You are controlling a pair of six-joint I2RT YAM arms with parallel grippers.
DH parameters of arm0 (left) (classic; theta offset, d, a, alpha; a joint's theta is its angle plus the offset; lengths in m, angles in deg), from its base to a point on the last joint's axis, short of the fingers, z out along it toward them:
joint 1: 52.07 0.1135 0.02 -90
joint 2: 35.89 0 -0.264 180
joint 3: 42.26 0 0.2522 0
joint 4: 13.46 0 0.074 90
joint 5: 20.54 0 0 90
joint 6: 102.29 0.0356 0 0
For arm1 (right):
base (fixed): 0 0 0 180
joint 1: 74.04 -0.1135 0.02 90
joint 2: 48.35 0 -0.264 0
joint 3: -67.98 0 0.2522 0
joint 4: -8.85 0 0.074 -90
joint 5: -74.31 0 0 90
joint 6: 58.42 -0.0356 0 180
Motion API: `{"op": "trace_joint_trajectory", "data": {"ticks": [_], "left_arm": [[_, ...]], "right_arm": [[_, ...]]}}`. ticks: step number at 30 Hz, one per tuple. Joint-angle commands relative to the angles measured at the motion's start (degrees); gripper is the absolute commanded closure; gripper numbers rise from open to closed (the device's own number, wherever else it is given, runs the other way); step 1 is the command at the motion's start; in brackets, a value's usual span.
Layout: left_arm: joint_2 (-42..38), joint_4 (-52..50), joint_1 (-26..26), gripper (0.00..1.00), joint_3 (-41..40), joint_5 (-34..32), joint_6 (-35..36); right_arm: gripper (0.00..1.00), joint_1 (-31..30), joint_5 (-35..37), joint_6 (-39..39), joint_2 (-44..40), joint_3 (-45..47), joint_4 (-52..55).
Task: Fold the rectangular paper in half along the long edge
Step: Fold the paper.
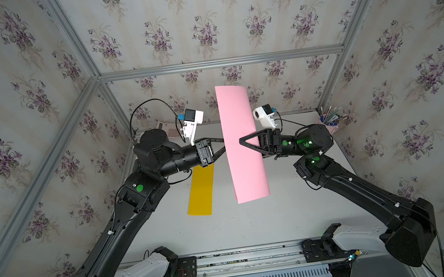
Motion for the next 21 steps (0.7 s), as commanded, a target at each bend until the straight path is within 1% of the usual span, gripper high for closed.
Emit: {"op": "trace_joint_trajectory", "data": {"ticks": [1,9,21], "left_arm": [[-0.4,1.6,0.0,1.00,0.2,0.3,1.1],[-0.9,-0.3,0.0,1.00,1.1,-0.6,2.5],[-1.6,-1.1,0.0,1.00,1.3,-1.0,3.0]], "right_arm": [[0.56,-0.1,0.4,0.8,0.1,-0.2,-2.6],[0.51,0.1,0.4,2.0,-0.8,-0.2,-0.6],[0.51,0.8,0.9,3.4,-1.7,-0.5,2.3]]}}
